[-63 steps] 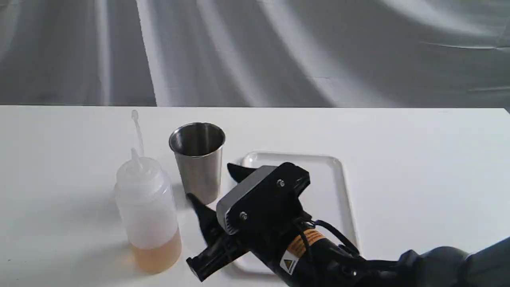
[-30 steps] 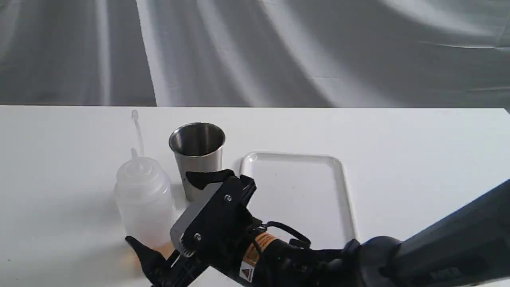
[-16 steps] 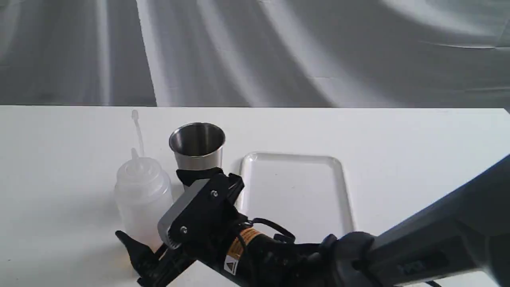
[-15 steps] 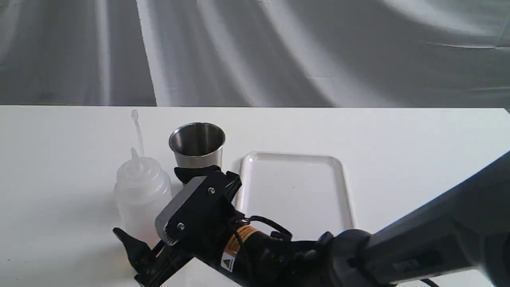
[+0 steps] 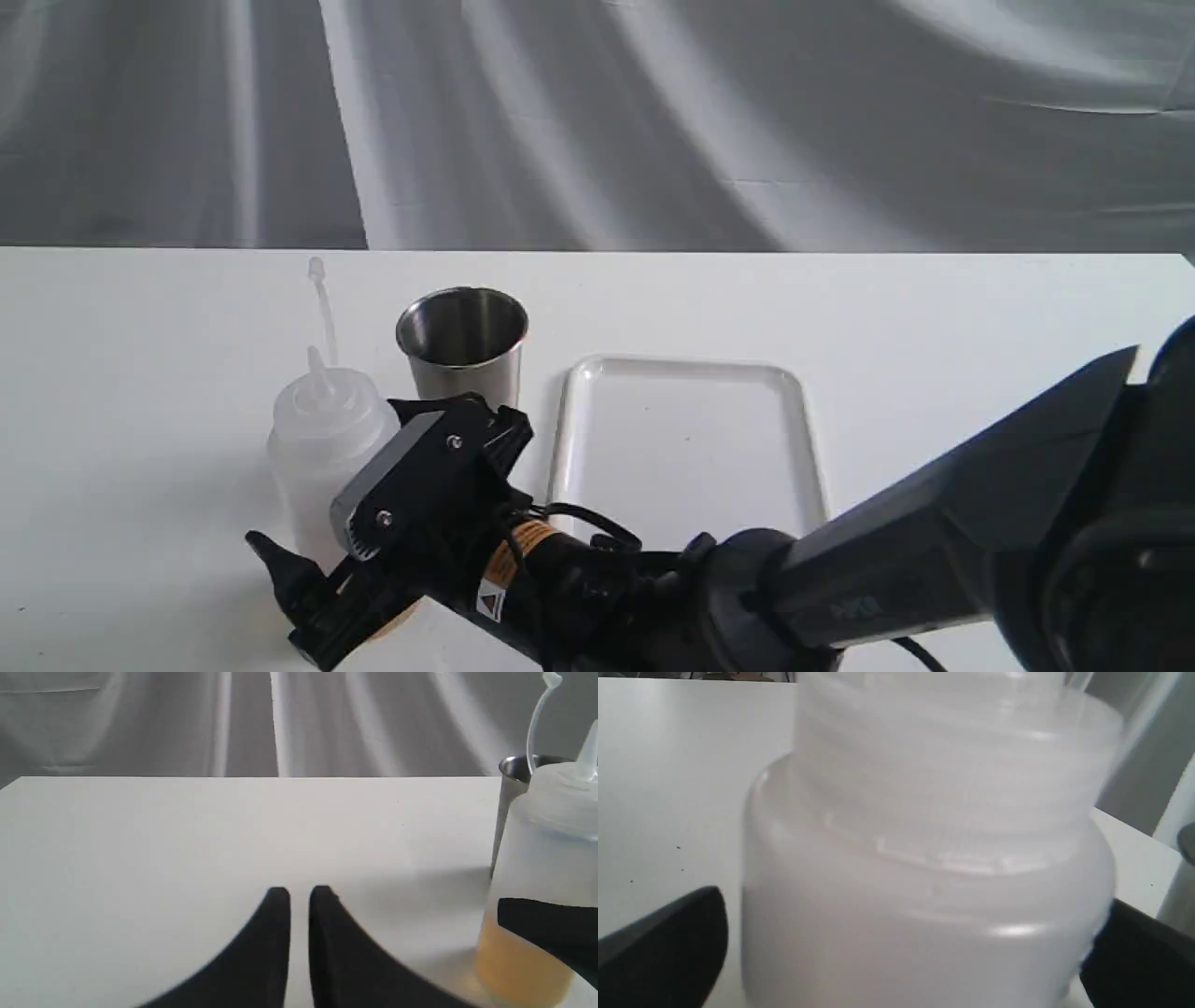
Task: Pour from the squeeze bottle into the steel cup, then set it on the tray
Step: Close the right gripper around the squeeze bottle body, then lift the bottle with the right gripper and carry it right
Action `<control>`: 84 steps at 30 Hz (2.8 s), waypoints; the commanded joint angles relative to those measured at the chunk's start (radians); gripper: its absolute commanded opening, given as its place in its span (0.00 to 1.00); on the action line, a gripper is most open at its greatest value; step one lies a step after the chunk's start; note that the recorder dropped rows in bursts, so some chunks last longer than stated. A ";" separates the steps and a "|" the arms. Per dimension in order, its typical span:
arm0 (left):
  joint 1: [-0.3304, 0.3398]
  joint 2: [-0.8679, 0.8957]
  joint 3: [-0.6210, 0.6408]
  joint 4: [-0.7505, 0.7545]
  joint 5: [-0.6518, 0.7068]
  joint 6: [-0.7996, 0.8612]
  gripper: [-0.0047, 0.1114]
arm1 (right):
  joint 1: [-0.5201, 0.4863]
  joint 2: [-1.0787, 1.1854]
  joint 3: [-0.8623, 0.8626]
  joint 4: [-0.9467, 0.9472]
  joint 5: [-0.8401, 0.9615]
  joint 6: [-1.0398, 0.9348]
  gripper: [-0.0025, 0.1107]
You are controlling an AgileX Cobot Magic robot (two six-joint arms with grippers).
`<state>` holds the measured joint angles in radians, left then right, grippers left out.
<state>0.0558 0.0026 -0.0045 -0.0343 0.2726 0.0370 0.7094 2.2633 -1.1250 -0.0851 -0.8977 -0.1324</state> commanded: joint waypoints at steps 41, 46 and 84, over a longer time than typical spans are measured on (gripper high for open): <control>-0.002 -0.003 0.004 0.000 -0.007 -0.005 0.11 | -0.012 0.102 -0.087 0.001 -0.002 0.006 0.23; -0.002 -0.003 0.004 0.000 -0.007 -0.005 0.11 | -0.012 0.102 -0.087 0.001 -0.002 0.006 0.02; -0.002 -0.003 0.004 0.000 -0.007 -0.002 0.11 | -0.010 -0.394 -0.087 0.516 0.294 -0.472 0.02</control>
<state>0.0558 0.0026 -0.0045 -0.0343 0.2726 0.0370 0.7054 1.9009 -1.2069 0.3279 -0.5963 -0.4842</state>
